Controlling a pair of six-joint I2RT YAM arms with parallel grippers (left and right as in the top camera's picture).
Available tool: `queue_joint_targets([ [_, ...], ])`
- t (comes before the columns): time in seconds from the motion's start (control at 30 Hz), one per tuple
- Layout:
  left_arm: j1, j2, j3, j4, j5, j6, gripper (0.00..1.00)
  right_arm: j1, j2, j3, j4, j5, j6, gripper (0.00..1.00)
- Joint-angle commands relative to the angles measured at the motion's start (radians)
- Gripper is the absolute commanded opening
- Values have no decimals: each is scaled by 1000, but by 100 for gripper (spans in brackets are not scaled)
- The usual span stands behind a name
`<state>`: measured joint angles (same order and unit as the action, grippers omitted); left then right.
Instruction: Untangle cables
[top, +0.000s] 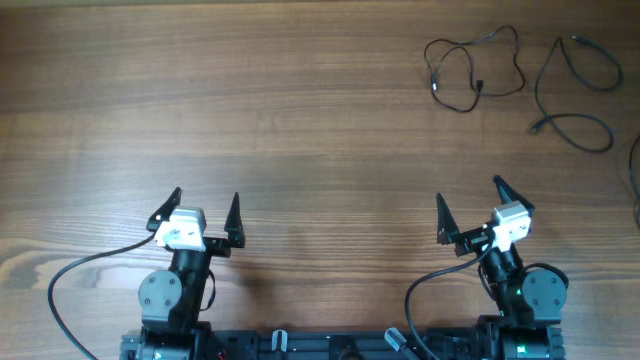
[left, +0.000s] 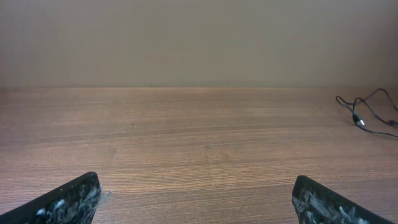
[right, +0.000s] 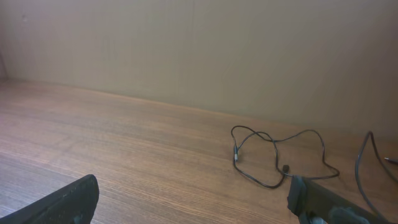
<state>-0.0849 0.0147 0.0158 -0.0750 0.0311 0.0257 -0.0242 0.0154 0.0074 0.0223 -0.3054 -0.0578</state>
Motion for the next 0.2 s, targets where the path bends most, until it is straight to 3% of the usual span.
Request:
queue_joint_targets([
  [0.0, 6, -10, -10, 0, -6, 23, 100, 4, -12, -2, 1, 13, 6, 100],
  [0.17, 6, -10, -10, 0, -6, 23, 100, 4, -12, -2, 1, 13, 6, 100],
])
